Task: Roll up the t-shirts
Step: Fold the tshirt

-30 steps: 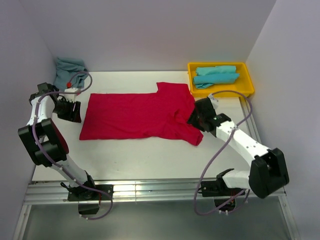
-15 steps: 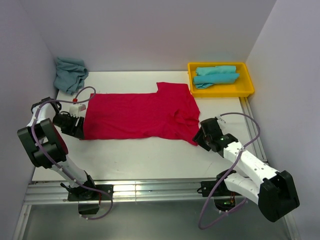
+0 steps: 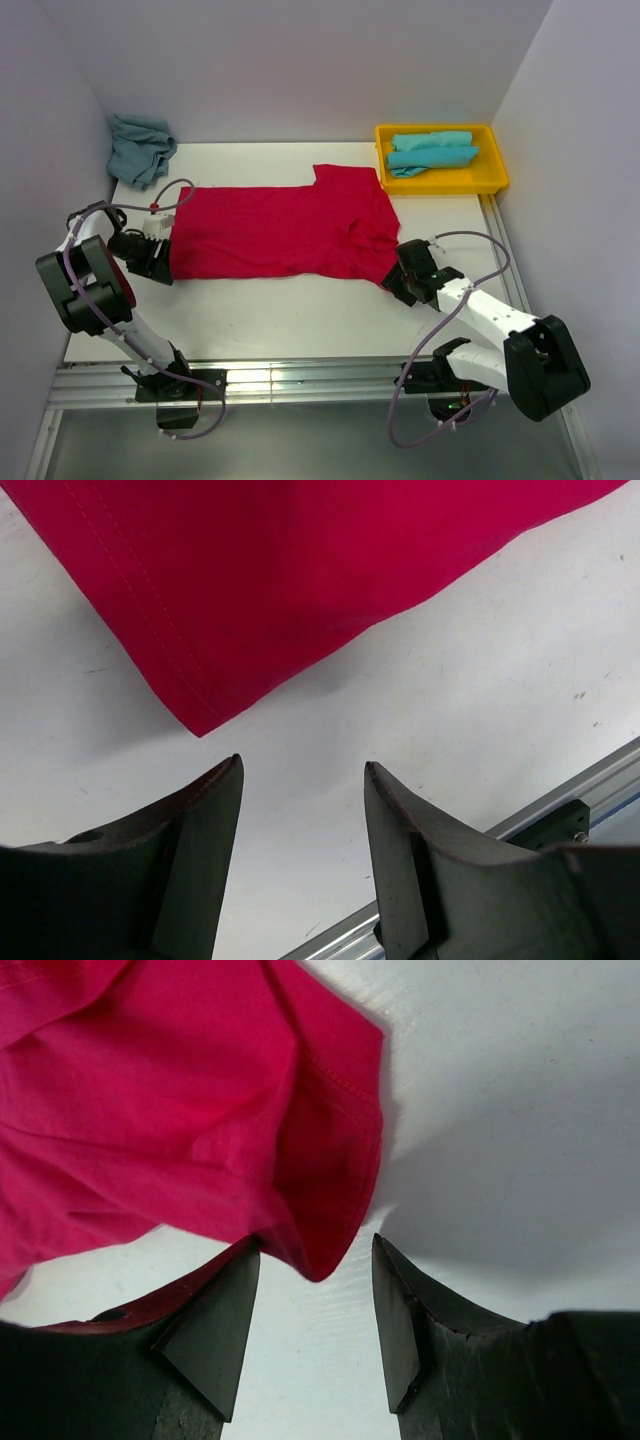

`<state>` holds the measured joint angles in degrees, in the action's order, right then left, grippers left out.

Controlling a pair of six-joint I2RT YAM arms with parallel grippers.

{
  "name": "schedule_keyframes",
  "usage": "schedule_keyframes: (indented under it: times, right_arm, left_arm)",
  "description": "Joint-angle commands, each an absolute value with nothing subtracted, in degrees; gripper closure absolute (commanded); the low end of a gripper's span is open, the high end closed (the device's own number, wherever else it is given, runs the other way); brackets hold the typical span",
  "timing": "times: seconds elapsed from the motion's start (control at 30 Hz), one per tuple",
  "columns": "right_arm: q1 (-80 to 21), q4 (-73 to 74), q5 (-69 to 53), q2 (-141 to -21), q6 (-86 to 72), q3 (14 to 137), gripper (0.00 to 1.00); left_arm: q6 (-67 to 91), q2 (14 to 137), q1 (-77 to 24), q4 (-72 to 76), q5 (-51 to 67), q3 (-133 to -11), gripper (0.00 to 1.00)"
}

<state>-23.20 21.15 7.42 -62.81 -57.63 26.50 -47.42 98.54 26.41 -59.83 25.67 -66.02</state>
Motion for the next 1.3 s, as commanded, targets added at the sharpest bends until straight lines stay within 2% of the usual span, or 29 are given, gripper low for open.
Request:
schedule_keyframes:
  times: [0.0,0.2,0.3,0.33,0.43,0.53,0.97,1.13,1.27]
  right_arm:
    - [-22.9,18.0,8.8,-65.6,-58.8,26.3,0.44]
    - [-22.8,18.1,10.5,-70.6,-58.2,29.2,0.49]
    - [-22.2,19.8,10.8,-71.8,-56.7,31.7,0.60]
    - [-22.1,21.6,11.5,-71.9,-55.6,33.3,0.68]
    - [-21.0,26.4,13.3,-72.2,-53.3,36.7,0.83]
    - [-19.6,30.1,13.3,-71.5,-50.8,38.9,0.86]
    - [-15.0,37.6,11.5,-69.8,-45.6,40.9,0.88]
    - [-13.8,36.7,10.8,-70.9,-44.9,40.4,0.83]
    - [-13.8,35.2,9.8,-73.0,-44.7,40.0,0.73]
  left_arm:
    - [-49.0,99.1,26.5,-59.0,27.3,-65.9,0.43]
    - [-48.7,100.9,26.4,-59.0,27.7,-66.6,0.44]
    - [-48.7,101.5,26.3,-59.0,27.8,-66.7,0.44]
    - [-48.5,101.7,26.3,-58.6,27.4,-66.7,0.44]
    - [-48.0,102.3,26.0,-57.9,26.7,-66.3,0.45]
    - [-47.6,102.5,26.0,-56.9,26.4,-66.2,0.45]
    - [-47.7,102.1,25.5,-55.8,25.6,-66.3,0.50]
    - [-48.5,101.5,25.6,-56.4,25.2,-66.3,0.49]
    - [-48.8,101.1,25.7,-57.6,25.3,-67.1,0.49]
